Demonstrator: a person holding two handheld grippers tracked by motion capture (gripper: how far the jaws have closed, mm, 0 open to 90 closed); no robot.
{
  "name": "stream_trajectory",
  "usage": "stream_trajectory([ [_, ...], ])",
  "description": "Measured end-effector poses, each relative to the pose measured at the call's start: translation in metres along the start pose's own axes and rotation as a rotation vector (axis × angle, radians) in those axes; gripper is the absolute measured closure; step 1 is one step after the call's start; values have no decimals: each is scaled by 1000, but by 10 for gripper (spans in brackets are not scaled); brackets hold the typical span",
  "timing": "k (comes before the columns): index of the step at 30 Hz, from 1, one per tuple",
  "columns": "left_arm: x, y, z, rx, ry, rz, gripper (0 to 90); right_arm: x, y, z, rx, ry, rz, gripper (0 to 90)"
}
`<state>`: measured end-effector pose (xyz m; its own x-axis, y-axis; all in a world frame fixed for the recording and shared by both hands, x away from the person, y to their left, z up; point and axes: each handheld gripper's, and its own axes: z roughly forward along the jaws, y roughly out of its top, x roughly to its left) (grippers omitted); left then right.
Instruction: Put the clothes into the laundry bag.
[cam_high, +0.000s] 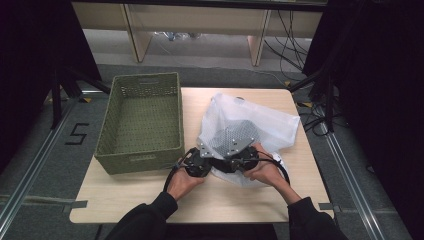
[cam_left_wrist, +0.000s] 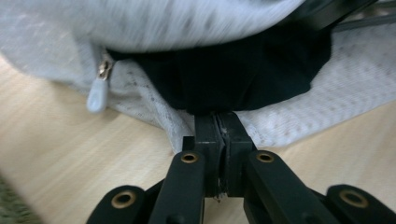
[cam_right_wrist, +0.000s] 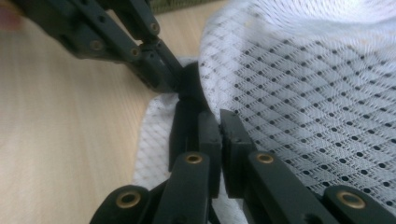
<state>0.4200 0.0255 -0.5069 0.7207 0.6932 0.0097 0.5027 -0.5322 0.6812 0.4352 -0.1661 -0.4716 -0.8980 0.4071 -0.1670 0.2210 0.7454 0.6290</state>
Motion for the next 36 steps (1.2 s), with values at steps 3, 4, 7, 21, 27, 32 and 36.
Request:
stream_trajectory([
  [3, -1, -1, -1, 8, -6, -19, 877, -5, -2, 7, 12, -30, -11, 896],
  [4, 0, -1, -2, 21, -19, -6, 878, -5, -2, 7, 17, -32, 0, 896],
  [7, -1, -3, -3, 14, -28, -14, 881, -11, -3, 9, 18, -68, 25, 897],
  [21, -3, -5, -6, 24, -18, 11, 883, -69, -13, 11, 16, -257, 171, 898],
  [27, -1, -4, -7, 40, -51, -6, 879, -81, -18, 13, 30, -282, 175, 895],
  [32, -2, 0, -7, -21, -50, 8, 674, -81, -17, 10, 27, -272, 172, 896],
  [36, -12, 9, -2, -37, -58, 62, 504, -77, -15, 5, 13, -243, 151, 897],
])
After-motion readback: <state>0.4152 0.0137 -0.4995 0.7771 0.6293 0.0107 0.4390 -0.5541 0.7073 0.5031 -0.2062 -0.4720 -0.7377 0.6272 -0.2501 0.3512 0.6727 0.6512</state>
